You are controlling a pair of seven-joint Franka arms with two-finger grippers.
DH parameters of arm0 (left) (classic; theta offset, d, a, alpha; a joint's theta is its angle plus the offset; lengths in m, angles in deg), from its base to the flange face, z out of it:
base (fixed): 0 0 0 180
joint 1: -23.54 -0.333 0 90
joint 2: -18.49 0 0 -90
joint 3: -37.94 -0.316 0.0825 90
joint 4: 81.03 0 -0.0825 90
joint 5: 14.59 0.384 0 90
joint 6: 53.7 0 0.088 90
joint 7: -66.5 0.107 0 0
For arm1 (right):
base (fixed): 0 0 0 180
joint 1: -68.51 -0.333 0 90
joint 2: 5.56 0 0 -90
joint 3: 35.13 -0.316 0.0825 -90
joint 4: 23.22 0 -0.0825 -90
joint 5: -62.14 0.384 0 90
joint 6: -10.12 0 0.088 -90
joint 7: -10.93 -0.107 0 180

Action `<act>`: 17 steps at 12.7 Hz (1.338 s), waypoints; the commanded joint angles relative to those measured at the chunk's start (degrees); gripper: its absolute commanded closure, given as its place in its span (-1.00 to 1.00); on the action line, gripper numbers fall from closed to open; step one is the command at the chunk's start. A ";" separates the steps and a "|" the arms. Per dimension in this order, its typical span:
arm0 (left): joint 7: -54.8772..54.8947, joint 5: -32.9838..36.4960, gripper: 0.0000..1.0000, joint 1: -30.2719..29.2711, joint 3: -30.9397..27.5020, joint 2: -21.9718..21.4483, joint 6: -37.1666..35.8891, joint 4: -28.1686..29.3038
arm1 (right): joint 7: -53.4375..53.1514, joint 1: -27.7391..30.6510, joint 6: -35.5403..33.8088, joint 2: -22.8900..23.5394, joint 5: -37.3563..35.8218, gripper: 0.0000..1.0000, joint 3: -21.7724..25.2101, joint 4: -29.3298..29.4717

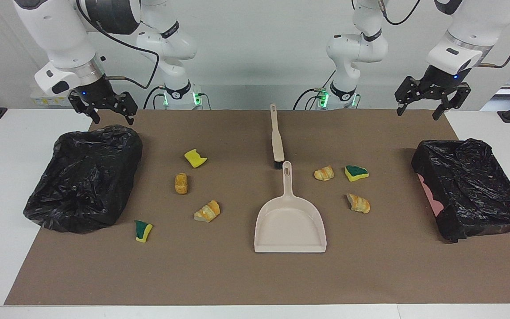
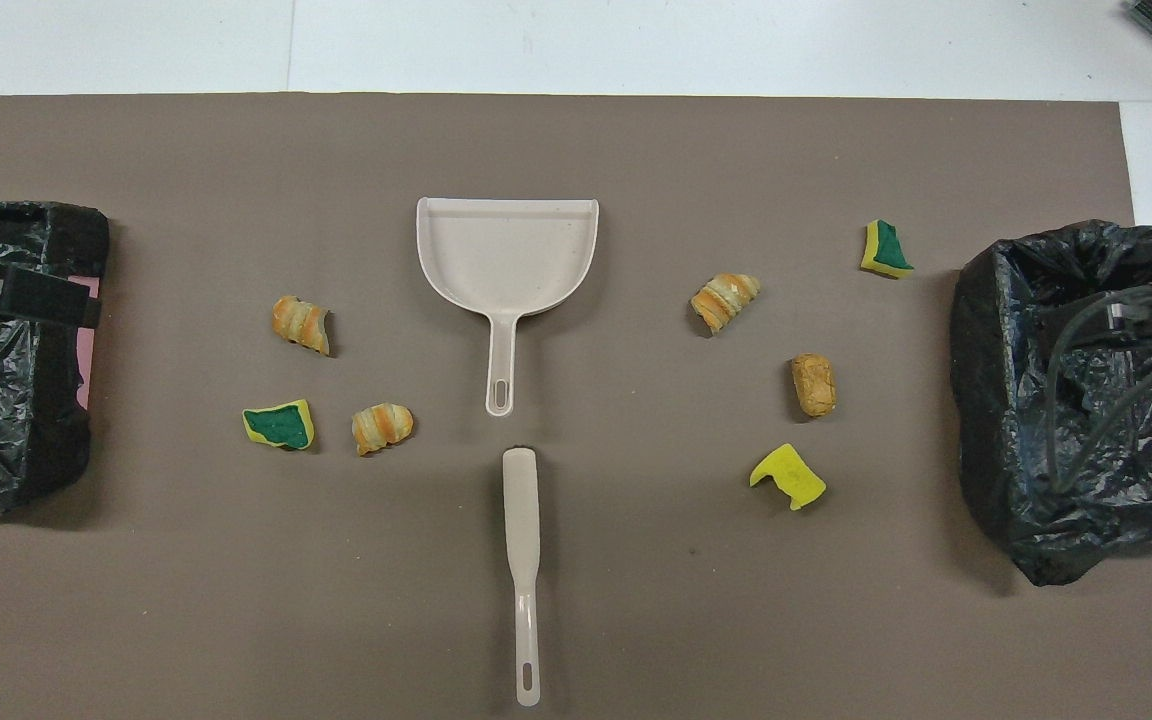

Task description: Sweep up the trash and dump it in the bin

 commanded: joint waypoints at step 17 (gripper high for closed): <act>-0.29 0.10 -1.00 0.31 0.52 -2.93 -1.02 3.53 | -3.53 -6.39 4.39 6.76 1.29 -1.00 -0.46 0.96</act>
